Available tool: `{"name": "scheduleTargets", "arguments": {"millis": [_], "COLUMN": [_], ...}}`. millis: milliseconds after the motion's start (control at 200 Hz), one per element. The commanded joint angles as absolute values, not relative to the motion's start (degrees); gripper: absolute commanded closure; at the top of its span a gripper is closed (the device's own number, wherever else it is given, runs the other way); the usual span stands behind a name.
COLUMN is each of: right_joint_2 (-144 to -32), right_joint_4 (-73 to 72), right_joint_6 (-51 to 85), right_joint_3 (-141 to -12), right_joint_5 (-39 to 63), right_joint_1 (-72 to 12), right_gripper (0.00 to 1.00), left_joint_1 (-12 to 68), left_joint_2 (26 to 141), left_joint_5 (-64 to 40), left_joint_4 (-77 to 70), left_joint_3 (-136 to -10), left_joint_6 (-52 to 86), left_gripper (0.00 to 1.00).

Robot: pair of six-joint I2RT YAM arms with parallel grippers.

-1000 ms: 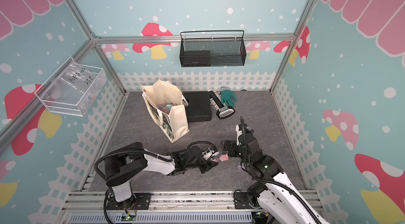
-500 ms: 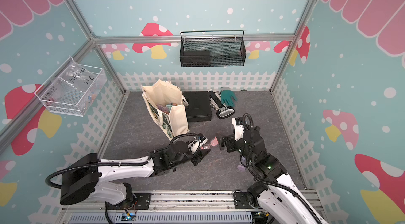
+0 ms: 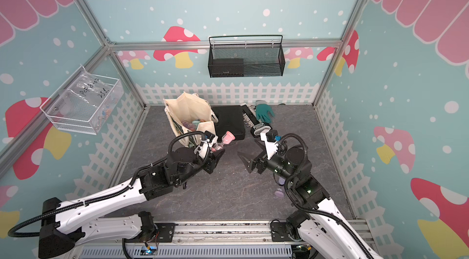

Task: Put the hourglass into the canvas bag
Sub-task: Place the hourglass in the canvas bag.

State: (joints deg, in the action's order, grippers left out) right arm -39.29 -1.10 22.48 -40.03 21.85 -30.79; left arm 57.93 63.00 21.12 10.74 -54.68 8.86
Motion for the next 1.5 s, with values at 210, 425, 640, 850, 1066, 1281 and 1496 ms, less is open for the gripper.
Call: {"name": "scheduleTargets", "arguments": {"millis": [210,425,640,850,1066,1281,1496], "right_joint_2": [-48.4,-54.6,-60.5,-64.4,-66.3,-67.6,-67.0], "right_joint_4": [-19.2,-25.1,-28.6,-29.9,-30.3,-30.7,-31.3], "right_joint_6": [23.1,25.3,27.2,27.5,27.9,28.4,28.2], "right_joint_3": [-39.8,-40.4,-42.6,-44.2,-44.7,-45.4,-44.0], "right_joint_5": [29.7,30.4,31.5,30.5,30.5,30.1,28.3], "right_joint_1": [-30.6,-30.6,-30.6,-30.6,-30.6,-30.6,-30.6], "right_gripper": [0.00,0.00,0.00,0.00,0.00,0.00,0.00], "left_joint_1": [49.0,39.7,32.1,25.7,21.9,18.9,17.8], "left_joint_2": [62.2,66.8,74.8,85.4,94.0,100.7,105.5], "left_joint_5": [30.1,28.7,23.3,19.1,16.7,14.6,13.0], "left_joint_4": [24.1,28.1,30.0,32.7,35.6,39.8,42.7], "left_joint_3": [-64.1,-69.7,-76.2,-84.1,-90.4,-94.7,-96.3], "left_joint_6": [11.5,13.3,14.3,16.0,18.1,20.8,21.1], "left_gripper": [0.91,0.92,0.92,0.92,0.94,0.94,0.89]}}
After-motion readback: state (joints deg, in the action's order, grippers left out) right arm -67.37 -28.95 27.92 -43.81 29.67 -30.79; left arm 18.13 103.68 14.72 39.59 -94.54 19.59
